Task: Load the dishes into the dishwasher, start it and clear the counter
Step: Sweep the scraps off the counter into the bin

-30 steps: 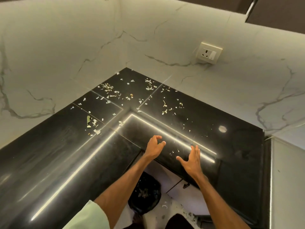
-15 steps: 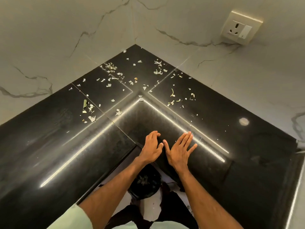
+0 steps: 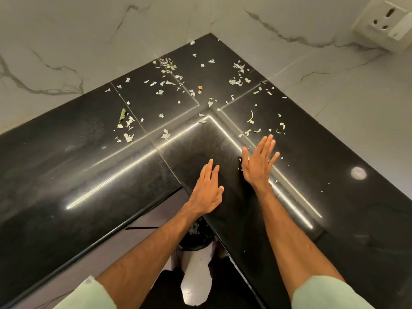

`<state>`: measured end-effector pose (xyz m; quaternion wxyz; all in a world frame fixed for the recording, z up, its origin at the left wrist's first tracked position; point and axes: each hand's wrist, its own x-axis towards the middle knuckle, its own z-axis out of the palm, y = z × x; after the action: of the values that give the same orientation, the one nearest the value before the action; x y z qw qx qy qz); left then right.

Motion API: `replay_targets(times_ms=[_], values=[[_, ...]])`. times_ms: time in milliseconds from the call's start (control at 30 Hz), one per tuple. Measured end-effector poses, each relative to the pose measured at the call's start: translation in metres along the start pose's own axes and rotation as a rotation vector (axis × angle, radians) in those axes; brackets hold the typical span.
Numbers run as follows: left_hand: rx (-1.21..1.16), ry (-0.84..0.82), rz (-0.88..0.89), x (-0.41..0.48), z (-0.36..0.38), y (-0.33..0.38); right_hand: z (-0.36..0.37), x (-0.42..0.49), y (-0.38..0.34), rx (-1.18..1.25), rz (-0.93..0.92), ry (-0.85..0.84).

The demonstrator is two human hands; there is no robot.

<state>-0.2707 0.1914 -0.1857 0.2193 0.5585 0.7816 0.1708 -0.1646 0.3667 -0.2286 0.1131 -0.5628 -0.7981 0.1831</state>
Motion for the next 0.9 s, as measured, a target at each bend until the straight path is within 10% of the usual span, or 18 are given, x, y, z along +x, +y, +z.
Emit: replay_targets(times_ms=[433, 733, 900], values=[[0.113, -0.046, -0.026, 0.045, 0.027, 0.018, -0.061, -0.038, 0.138, -0.026, 0.524, 0.039], [0.088, -0.031, -0.062, 0.049, 0.023, 0.009, -0.018, 0.004, 0.016, 0.250, 0.099, -0.091], [0.214, -0.039, -0.061, 0.050, 0.040, 0.019, -0.043, -0.006, 0.050, 0.407, 0.086, 0.116]])
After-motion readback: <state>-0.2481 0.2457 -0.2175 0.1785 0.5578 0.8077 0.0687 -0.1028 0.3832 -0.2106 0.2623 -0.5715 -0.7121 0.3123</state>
